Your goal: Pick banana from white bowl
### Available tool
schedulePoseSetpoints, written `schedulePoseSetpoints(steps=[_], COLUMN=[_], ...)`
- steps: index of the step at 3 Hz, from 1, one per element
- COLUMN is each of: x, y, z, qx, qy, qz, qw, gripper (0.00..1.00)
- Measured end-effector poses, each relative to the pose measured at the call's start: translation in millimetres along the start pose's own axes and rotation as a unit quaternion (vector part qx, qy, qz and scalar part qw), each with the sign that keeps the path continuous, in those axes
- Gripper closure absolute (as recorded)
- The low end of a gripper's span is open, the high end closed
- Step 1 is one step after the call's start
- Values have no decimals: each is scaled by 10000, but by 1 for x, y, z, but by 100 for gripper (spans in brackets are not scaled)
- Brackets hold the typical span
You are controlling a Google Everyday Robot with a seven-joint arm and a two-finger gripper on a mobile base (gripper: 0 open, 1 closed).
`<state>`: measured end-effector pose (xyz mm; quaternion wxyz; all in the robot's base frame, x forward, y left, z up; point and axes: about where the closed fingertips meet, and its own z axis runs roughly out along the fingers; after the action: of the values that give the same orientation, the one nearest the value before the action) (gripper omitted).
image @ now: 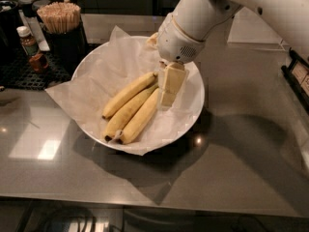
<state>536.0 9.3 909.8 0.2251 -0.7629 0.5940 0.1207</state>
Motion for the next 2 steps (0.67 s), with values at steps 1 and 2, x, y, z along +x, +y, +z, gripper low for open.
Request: schedulePoseSetpoints(steps=[1, 2], x=[0, 0], y=[0, 0], z=[0, 0], qx=[0, 0], qy=[0, 0], qz=[0, 0], qw=[10000, 10000], gripper=[19, 42])
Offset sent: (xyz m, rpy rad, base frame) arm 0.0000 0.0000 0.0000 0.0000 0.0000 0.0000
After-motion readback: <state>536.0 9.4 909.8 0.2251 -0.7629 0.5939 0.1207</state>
